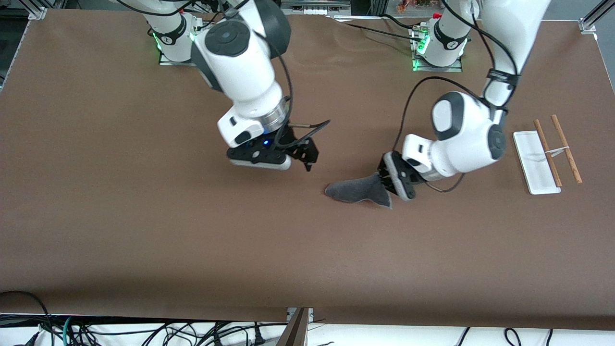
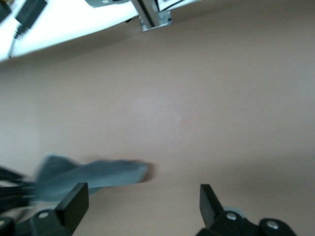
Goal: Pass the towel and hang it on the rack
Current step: 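Carry the towel with the left gripper while the right gripper releases, then drape the towel over the wooden dowels with the left gripper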
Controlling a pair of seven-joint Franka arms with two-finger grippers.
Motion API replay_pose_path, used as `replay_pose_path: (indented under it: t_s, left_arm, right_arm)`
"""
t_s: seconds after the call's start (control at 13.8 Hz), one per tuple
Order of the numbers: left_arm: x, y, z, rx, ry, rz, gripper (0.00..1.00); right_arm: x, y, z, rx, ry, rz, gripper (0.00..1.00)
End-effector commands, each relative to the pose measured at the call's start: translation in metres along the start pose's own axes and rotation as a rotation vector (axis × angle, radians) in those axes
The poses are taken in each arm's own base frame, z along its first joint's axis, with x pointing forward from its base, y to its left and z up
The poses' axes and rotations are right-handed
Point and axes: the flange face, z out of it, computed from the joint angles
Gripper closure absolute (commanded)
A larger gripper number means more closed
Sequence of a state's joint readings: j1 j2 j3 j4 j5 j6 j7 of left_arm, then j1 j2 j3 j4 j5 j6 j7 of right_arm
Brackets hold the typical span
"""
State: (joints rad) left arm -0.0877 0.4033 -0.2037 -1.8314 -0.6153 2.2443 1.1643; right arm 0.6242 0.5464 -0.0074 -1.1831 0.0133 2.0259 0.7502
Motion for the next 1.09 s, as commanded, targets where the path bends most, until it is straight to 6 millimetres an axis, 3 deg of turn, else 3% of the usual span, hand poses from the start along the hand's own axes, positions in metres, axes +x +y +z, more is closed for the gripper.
replay_pose_path:
  t_s: [0.0, 0.22, 0.58, 0.65, 0.8, 1.01]
  left_arm:
    - [-0.031, -0.015, -0.045, -0.059, -0.024, -0.04, 1.0]
    - [-0.087, -0.044, -0.086, -0.155, -0.039, -0.142, 1.0]
    - [-0.186, -0.079, -0.183, -0.196, -0.143, -0.227, 1.0]
    - [-0.205, -0.083, -0.201, -0.179, -0.15, -0.218, 1.0]
    - [-0.249, -0.093, -0.229, -0.156, -0.143, -0.222, 1.0]
    - [-0.319, -0.103, -0.265, -0.114, -0.166, -0.216, 1.0]
  right_arm:
    - [0.04, 0.055, -0.005, -0.063, -0.032, -0.167, 0.0]
    - [0.08, 0.139, -0.018, -0.136, -0.134, -0.29, 0.0]
    - [0.13, 0.287, -0.084, -0.156, -0.188, -0.362, 0.0]
    - [0.133, 0.311, -0.097, -0.159, -0.182, -0.348, 0.0]
    - [0.119, 0.351, -0.122, -0.169, -0.182, -0.277, 0.0]
    - [0.116, 0.384, -0.143, -0.184, -0.146, -0.236, 0.0]
